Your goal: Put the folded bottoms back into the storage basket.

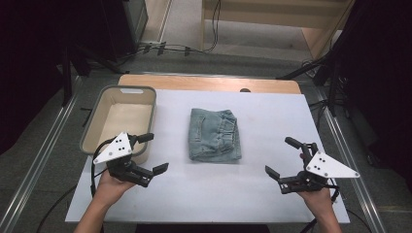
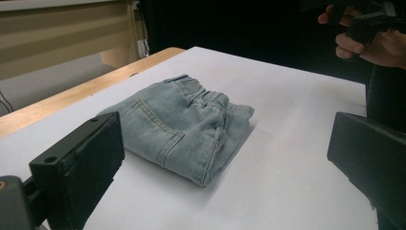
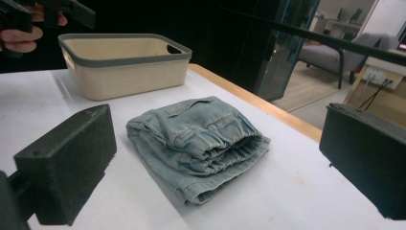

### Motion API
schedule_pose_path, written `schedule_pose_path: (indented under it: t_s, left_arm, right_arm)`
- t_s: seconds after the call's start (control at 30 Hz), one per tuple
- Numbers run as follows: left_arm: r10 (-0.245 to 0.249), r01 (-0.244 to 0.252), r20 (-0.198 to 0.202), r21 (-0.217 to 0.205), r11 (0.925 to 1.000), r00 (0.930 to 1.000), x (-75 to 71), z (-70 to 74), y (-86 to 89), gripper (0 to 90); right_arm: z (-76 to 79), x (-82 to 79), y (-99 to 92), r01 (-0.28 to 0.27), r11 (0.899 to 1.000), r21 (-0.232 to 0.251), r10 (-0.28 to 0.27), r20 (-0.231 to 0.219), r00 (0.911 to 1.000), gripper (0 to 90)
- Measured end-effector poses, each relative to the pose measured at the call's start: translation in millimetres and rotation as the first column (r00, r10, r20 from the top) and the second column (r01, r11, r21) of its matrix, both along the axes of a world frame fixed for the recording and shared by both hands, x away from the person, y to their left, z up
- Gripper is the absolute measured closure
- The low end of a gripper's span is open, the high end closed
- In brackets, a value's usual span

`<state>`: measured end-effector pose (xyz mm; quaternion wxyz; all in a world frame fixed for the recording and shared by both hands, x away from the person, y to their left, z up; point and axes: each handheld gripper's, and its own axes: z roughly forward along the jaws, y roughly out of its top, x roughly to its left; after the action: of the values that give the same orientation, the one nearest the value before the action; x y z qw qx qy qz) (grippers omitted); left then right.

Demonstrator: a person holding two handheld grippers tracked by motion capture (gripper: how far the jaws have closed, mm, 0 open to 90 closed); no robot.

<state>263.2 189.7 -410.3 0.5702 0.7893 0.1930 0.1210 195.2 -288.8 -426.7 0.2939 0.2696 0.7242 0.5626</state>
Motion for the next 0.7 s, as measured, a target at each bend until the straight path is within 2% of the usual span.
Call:
schedule_pose_path:
  t_s: [0.1,0.2,0.37,0.47,0.53,0.7]
  left_arm:
    - [0.005,-0.005,-0.005,-0.003,1.0,1.0,0.6,-0.8,0.2,0.0]
    - [0.0,0.0,-0.009,-0.005,1.0,1.0,1.4,-2.2,-0.1,0.0]
    - [-0.004,0.004,-0.012,-0.006,1.0,0.9999,1.5,-1.8,0.2,0.0]
    - [-0.002,0.002,-0.01,-0.006,1.0,1.0,1.6,-1.0,1.5,0.0]
    - [-0.001,0.001,-0.01,-0.008,1.0,1.0,1.6,-1.0,1.8,0.0]
    - [0.002,-0.002,-0.007,-0.011,0.9999,1.0,1.1,0.4,3.2,0.0]
  right_arm:
    - [-1.7,1.9,-0.1,-0.001,1.0,0.01,0.001,-0.03,0.9995,0.0]
    - [-4.2,3.8,0.4,0.003,1.0,0.001,-0.003,-0.088,0.9961,0.0]
    - [-7.0,6.6,1.3,0.042,0.999,-0.017,-0.043,-0.114,0.9925,0.0]
    - [-8.4,8.8,2.3,0.04,0.999,-0.026,-0.043,-0.131,0.9904,0.0]
    - [-9.4,10.1,4.1,0.024,0.999,-0.047,-0.03,-0.138,0.9899,0.0]
    - [-11.4,13.2,10.1,0.027,0.996,-0.083,-0.039,-0.146,0.9886,0.0]
